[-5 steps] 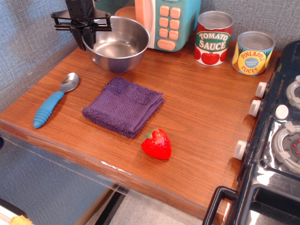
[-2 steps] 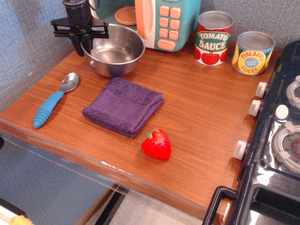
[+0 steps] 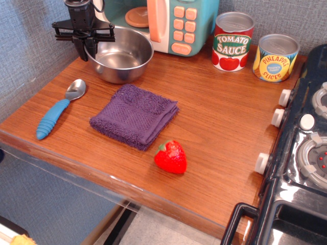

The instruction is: Place the pot in front of the microwave

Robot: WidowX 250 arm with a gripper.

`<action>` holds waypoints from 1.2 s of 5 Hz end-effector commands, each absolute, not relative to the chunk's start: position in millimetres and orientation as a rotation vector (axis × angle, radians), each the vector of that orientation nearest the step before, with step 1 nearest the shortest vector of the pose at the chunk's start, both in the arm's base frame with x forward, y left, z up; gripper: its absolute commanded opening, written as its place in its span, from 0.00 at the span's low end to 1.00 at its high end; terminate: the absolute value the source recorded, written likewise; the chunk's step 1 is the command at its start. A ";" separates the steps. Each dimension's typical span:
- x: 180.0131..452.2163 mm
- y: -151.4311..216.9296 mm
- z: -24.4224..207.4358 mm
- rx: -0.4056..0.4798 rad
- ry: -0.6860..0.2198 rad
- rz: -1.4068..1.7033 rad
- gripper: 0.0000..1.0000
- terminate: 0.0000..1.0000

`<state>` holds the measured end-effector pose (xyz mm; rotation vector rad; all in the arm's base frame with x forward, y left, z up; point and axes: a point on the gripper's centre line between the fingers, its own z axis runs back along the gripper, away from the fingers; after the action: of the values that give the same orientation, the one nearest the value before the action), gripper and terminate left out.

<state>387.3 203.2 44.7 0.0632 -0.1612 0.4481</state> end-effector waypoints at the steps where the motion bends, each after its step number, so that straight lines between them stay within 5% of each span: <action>1: 385.5 215.6 67.8 0.091 -0.216 0.473 0.00 0.00; 2: 384.4 216.9 67.4 0.089 -0.215 0.474 0.00 0.00; 3: 384.5 215.8 66.8 0.086 -0.210 0.466 1.00 0.00; 6: 384.7 208.6 75.5 0.079 -0.228 0.419 1.00 0.00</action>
<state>384.3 207.4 41.3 0.0501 -0.1496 0.4222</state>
